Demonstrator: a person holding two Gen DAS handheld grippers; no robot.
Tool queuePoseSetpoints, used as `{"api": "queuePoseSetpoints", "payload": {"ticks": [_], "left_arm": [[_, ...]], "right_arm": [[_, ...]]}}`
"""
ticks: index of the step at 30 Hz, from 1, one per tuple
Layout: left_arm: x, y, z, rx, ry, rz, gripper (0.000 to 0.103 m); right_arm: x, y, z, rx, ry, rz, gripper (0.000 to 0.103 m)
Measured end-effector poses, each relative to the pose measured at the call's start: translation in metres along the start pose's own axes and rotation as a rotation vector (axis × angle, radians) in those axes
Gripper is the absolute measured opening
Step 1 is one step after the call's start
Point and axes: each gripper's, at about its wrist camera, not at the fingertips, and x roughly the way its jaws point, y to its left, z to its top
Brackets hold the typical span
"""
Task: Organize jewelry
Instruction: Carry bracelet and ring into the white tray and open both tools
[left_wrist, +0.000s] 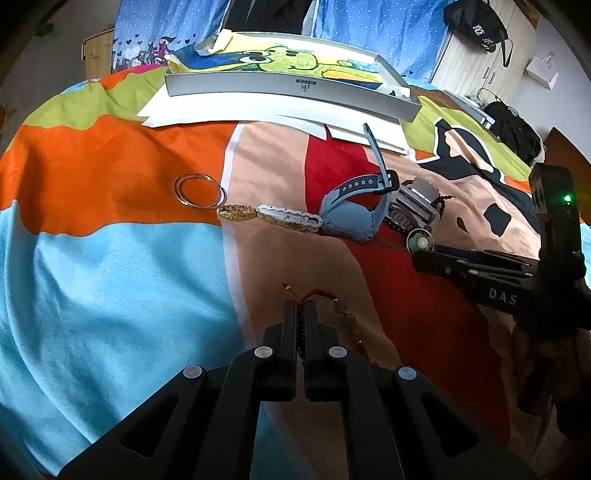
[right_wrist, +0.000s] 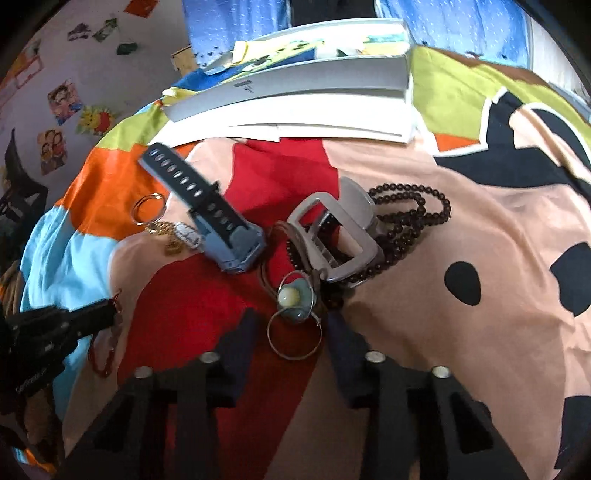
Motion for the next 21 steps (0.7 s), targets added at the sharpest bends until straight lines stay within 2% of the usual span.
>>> {"api": "queuePoseSetpoints", "payload": {"ticks": [6, 12, 17, 21], "left_arm": [[-0.01, -0.002, 0.001, 0.003, -0.024, -0.007, 0.001], [-0.026, -0.008, 0.01, 0.022, -0.066, -0.019, 0.001], [-0.041, -0.015, 0.033, 0.067, -0.108, -0.024, 0.001], [-0.049, -0.015, 0.072, 0.094, -0.145, -0.015, 0.001]], "right_arm": [[-0.012, 0.006, -0.009, -0.027, -0.012, -0.002, 0.028], [-0.046, 0.019, -0.016, -0.078, -0.085, 0.0, 0.027], [-0.068, 0.03, 0.001, -0.097, -0.162, 0.024, 0.027], [-0.082, 0.039, 0.03, -0.123, -0.229, 0.054, 0.027]]}}
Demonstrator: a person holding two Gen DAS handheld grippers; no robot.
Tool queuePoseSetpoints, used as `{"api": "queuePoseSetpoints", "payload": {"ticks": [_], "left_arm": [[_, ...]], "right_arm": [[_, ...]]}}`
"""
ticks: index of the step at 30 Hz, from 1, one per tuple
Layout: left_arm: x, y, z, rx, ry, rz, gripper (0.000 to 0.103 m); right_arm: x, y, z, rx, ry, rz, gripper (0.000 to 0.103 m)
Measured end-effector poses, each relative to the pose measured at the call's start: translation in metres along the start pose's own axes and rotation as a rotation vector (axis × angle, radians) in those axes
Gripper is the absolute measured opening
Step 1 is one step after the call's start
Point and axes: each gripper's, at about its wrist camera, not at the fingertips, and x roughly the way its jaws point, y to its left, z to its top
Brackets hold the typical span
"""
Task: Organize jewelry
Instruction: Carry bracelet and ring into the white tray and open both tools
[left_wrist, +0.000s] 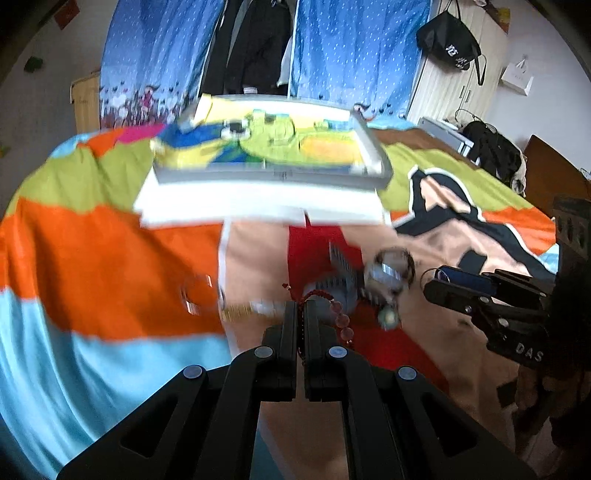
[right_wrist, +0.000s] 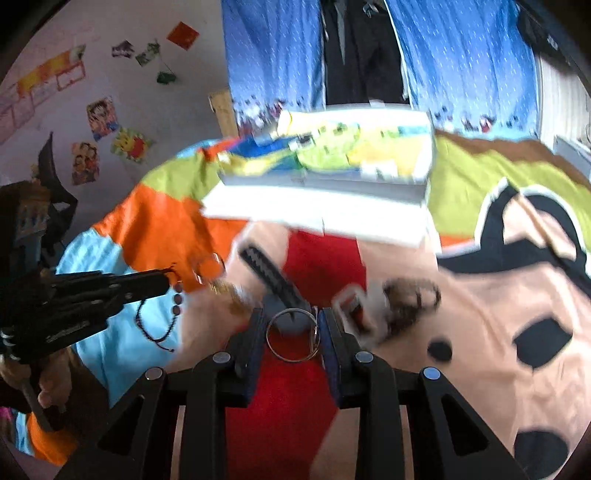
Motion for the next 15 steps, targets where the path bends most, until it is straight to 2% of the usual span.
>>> {"api": "queuePoseSetpoints", "payload": {"ticks": [7, 12, 15], "left_arm": [[0.016, 0.031, 0.089, -0.013, -0.097, 0.001, 0.001], [0.062, 0.054, 0.14, -0.002, -0.119, 0.015, 0.001], [0.098, 0.068, 0.158, -0.043, -0.105, 0.009, 0.001]], "right_arm": [[0.025, -0.011, 0.076, -0.085, -0.094, 0.005, 0.028], [0.07, -0.038, 0.122, -0.066, -0.101, -0.022, 0.028], [0.1, -0.06, 0.139, -0.019, -0.075, -0.047, 0.028]]}}
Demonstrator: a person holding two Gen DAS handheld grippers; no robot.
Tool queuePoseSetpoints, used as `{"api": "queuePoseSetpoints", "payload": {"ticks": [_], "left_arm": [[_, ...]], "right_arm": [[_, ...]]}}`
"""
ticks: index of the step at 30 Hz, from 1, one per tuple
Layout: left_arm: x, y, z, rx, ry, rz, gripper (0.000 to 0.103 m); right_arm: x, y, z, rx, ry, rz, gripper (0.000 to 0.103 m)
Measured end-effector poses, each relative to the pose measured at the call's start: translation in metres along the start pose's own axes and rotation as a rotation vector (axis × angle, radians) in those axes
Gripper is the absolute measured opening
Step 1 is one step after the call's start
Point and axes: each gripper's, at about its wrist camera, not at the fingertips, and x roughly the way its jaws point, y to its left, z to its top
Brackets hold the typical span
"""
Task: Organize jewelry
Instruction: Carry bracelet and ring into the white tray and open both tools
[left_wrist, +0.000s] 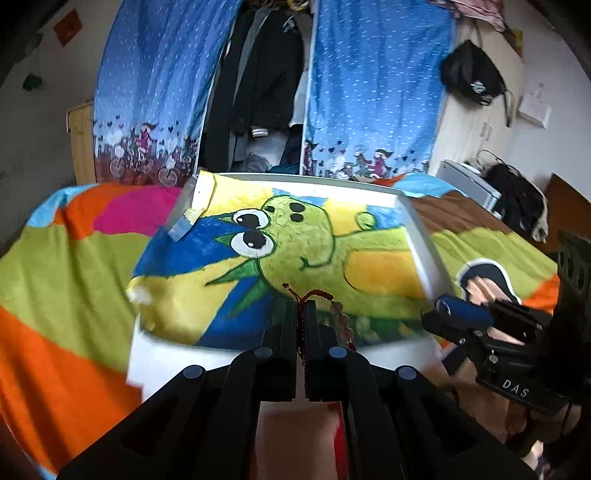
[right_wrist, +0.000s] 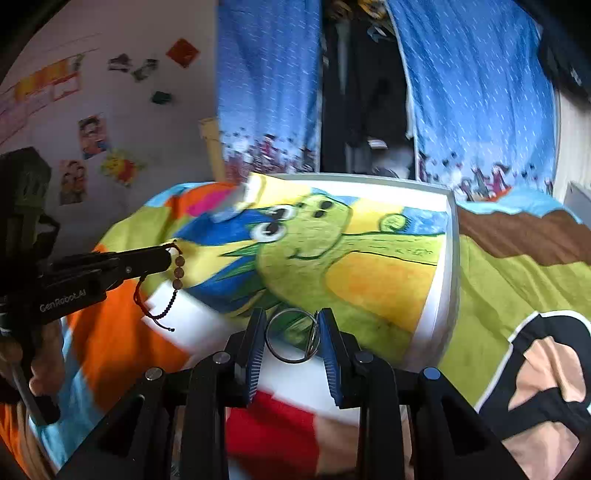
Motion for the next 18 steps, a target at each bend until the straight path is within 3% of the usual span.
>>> {"api": "queuePoseSetpoints", "payload": {"ticks": [6, 11, 13, 15, 17, 18], "left_arm": [[0.056, 0.027, 0.004, -0.111, 0.056, -0.01, 0.001], [0.074, 0.034, -0.008, -0.14, 0.113, -0.011, 0.001], [0.076, 0.036, -0.013, -0.144, 0.12, -0.001, 0.002], [0.077, 0.035, -0.014, -0.145, 0.128, -0.012, 0.003], [0.075, 0.033, -0.013, -0.137, 0.127, -0.012, 0.012], [0.071, 0.032, -0.013, -0.128, 0.123, -0.008, 0.028]], "right_arm": [[0.039, -0.029, -0.001, 0.06, 0.076, -0.057, 0.028], [0.047, -0.032, -0.013, 0.036, 0.093, -0.092, 0.029], [0.049, -0.033, -0.014, 0.032, 0.093, -0.105, 0.038], [0.046, -0.033, -0.013, 0.035, 0.076, -0.112, 0.061], [0.041, -0.033, -0.013, 0.04, 0.051, -0.11, 0.063], [0.038, -0.032, -0.012, 0.037, 0.043, -0.119, 0.063]]}}
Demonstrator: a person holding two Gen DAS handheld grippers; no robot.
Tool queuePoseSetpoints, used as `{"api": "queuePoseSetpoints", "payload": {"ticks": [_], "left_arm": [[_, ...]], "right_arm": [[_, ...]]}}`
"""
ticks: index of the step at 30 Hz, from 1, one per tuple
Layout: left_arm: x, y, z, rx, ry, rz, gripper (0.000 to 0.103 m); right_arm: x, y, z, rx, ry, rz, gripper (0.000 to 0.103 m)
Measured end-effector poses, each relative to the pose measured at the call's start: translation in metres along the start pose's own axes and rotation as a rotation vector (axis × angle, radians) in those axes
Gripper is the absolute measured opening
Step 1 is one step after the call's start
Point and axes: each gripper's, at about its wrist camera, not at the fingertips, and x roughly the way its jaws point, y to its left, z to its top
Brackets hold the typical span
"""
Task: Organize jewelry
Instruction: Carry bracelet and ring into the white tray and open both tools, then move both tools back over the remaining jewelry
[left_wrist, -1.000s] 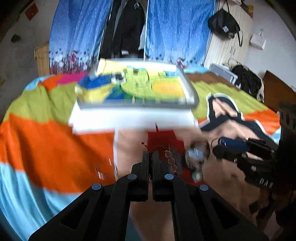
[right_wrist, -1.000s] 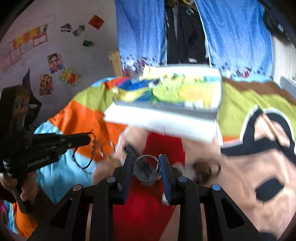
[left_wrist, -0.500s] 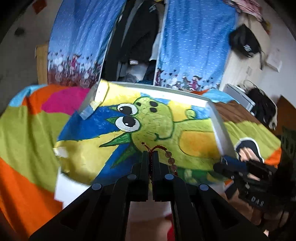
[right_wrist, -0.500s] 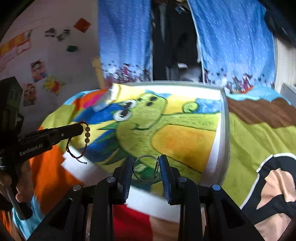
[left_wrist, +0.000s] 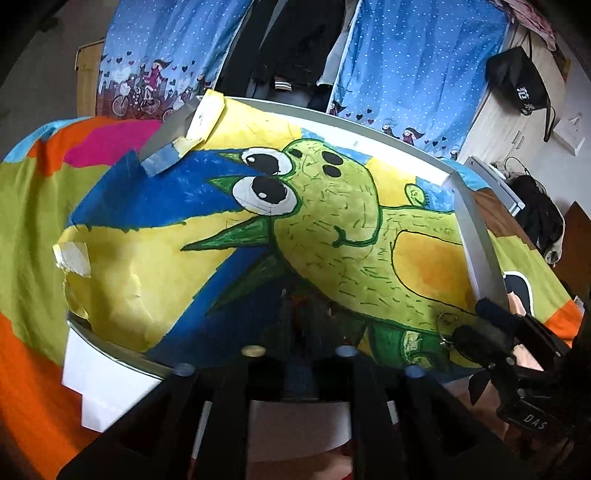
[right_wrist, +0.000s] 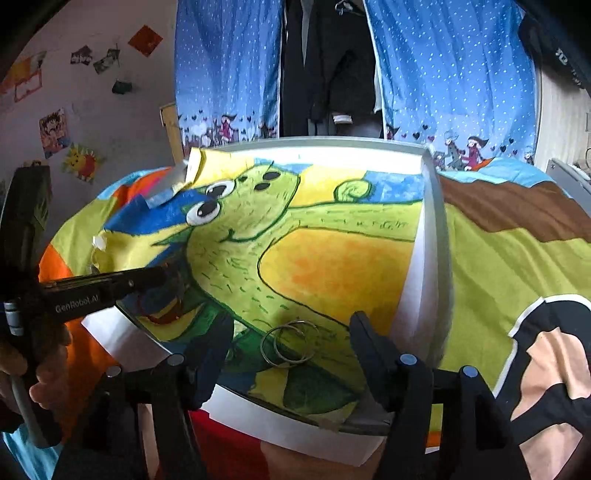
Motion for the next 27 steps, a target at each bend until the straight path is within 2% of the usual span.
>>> {"api": "queuePoseSetpoints", "payload": {"ticks": [2, 5, 7, 8, 9, 10, 12, 15, 19, 27], "left_arm": [[-0.009, -0.004, 0.002, 0.0, -0.03, 0.012, 0.049], [-0.029, -0.009, 0.003, -0.007, -0.087, -0.004, 0.051], [-0.04, -0.012, 0.004, -0.01, -0.097, 0.004, 0.059], [-0.048, -0.014, 0.003, -0.01, -0.114, 0.017, 0.068], [-0.061, -0.017, 0.0, -0.007, -0.149, 0.033, 0.079], [-0.068, -0.02, -0.001, -0.003, -0.171, 0.04, 0.084], [-0.09, -0.027, -0.009, 0.013, -0.228, 0.06, 0.1], [-0.116, -0.036, -0.019, 0.034, -0.293, 0.072, 0.102], [-0.143, -0.047, -0.039, 0.065, -0.326, 0.08, 0.102], [-0.194, -0.06, -0.107, 0.121, -0.386, 0.099, 0.102]], "right_arm": [[-0.006, 0.0, 0.002, -0.004, -0.016, -0.022, 0.066], [-0.022, -0.002, 0.004, 0.011, -0.061, -0.046, 0.077], [-0.036, -0.003, 0.004, 0.024, -0.097, -0.057, 0.081], [-0.046, -0.004, 0.004, 0.036, -0.119, -0.054, 0.085], [-0.054, -0.005, 0.003, 0.047, -0.136, -0.048, 0.094], [-0.062, -0.005, 0.003, 0.055, -0.152, -0.042, 0.1], [-0.079, -0.004, 0.001, 0.061, -0.193, -0.03, 0.103], [-0.106, 0.001, -0.007, 0.059, -0.245, -0.025, 0.103], [-0.136, 0.011, -0.019, 0.047, -0.289, -0.033, 0.103], [-0.2, 0.031, -0.066, 0.039, -0.37, -0.07, 0.103]]}}
